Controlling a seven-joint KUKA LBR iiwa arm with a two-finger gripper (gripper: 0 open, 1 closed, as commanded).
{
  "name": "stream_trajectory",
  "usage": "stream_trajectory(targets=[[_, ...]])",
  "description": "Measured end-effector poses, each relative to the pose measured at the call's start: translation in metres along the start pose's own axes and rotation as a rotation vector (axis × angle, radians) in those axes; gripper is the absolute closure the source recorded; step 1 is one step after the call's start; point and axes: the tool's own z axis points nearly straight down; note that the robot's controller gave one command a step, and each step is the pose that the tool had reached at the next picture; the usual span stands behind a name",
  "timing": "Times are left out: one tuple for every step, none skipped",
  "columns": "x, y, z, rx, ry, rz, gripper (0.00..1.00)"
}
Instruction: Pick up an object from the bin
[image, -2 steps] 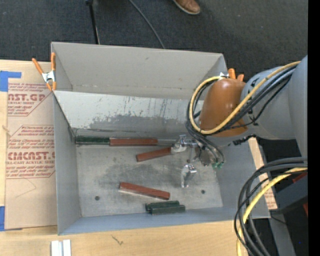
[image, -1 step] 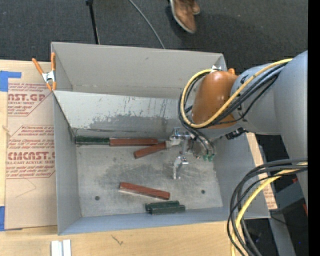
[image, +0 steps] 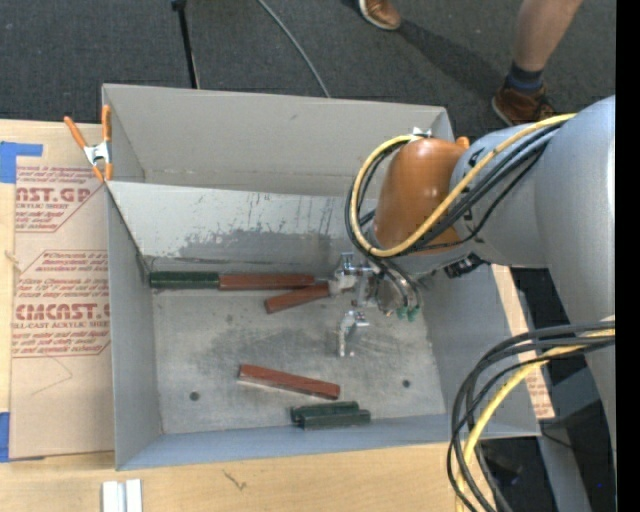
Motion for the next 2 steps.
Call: stream_trajectory(targets=[[0.0035,0.0575,0.0065,-0.004,-0.021,0.026,1.0],[0.0132,0.0591,0.0122,-0.005,0.021,0.023,0.0]])
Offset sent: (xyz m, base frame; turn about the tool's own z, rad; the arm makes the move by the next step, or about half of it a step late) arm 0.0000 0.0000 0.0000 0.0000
